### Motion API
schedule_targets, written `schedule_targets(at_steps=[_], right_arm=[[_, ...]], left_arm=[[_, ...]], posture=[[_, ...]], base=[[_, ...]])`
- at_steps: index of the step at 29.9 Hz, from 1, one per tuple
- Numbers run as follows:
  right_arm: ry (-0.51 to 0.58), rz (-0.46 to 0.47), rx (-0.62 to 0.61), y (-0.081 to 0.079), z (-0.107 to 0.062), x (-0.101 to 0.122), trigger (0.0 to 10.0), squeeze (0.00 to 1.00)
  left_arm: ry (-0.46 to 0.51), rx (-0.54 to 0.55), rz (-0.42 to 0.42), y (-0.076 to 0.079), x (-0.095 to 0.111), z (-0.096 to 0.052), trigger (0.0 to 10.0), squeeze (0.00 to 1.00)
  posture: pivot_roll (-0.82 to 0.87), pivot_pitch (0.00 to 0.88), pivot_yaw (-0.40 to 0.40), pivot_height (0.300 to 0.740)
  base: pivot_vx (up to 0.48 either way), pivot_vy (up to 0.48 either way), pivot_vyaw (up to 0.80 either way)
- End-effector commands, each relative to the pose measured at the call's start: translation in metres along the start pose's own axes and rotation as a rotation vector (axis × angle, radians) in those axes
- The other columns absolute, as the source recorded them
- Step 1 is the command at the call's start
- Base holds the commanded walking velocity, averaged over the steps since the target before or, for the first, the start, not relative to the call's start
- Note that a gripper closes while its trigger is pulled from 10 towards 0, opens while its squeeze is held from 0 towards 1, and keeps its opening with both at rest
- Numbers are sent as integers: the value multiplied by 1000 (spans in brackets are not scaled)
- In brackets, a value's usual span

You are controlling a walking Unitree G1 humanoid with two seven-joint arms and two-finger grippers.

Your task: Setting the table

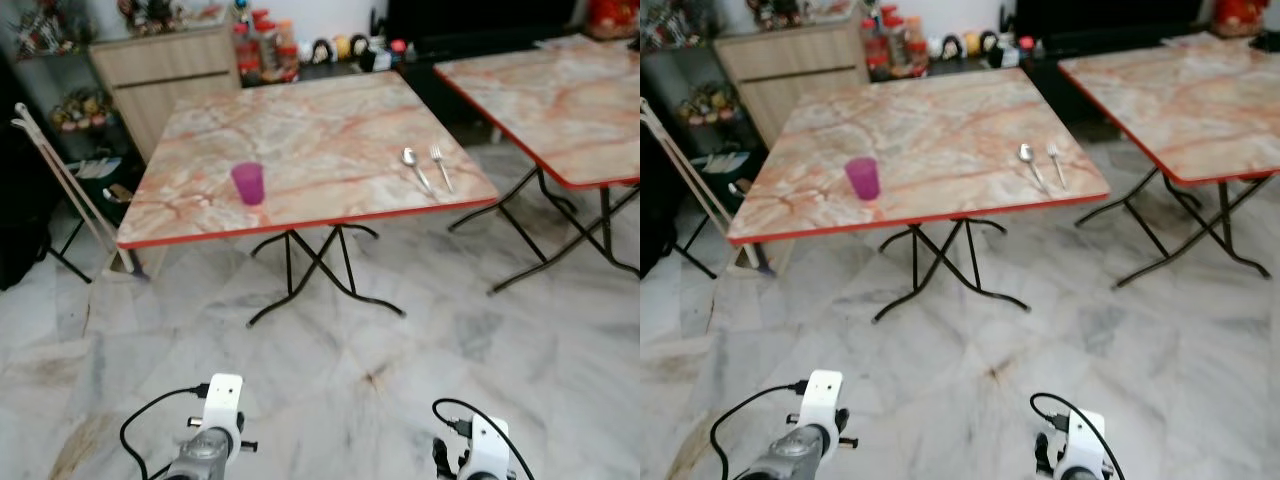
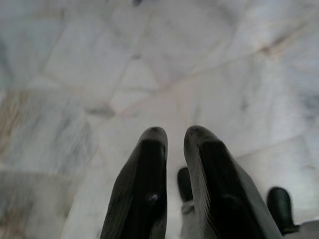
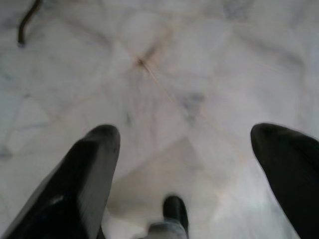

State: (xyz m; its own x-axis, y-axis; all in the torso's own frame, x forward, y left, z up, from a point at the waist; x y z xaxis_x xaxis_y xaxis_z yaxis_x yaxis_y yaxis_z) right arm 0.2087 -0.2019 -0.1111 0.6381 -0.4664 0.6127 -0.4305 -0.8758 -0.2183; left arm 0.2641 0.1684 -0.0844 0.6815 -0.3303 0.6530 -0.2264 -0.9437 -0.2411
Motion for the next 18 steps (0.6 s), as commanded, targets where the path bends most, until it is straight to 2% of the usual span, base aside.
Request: schedule_targets(at_steps=[1, 6, 10, 18], right_arm=[[-8, 6, 18, -8, 0, -3, 10000, 0], [-13, -11, 21, -8, 0, -4, 10000, 0], [-16, -11, 17, -7, 0, -5, 10000, 0], [-16, -4, 13, -6, 0, -6, 10000, 0]], left_arm=[[-15, 11, 3, -5, -5, -1, 10000, 0], [-19, 12, 0, -5, -6, -1, 10000, 0], [-23, 13, 0, -5, -8, -1, 10000, 0], [-26, 11, -2, -4, -9, -2, 10000, 0]], posture=[[-87, 0, 40, 740], [-88, 0, 37, 740], [-89, 0, 36, 740], [-91, 0, 36, 740]], base=[[285, 0, 0], [289, 0, 0], [292, 0, 463], [289, 0, 0]])
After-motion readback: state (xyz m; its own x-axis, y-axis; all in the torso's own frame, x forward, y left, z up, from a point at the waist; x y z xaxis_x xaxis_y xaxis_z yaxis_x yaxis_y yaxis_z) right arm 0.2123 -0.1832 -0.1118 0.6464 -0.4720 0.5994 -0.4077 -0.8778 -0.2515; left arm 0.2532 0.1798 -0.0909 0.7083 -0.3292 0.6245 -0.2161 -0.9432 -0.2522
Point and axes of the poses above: a point about 5 cm out from each wrist's last joint towards the gripper, its own z axis pointing out of the wrist towards the gripper, its own x axis along the axis of the wrist's last joint, y = z × x, the point moved 4 cm from there along z, pointing out of the wrist towards the gripper, and after that the axes turned 15 degrees about z, right-handed, at the moved point
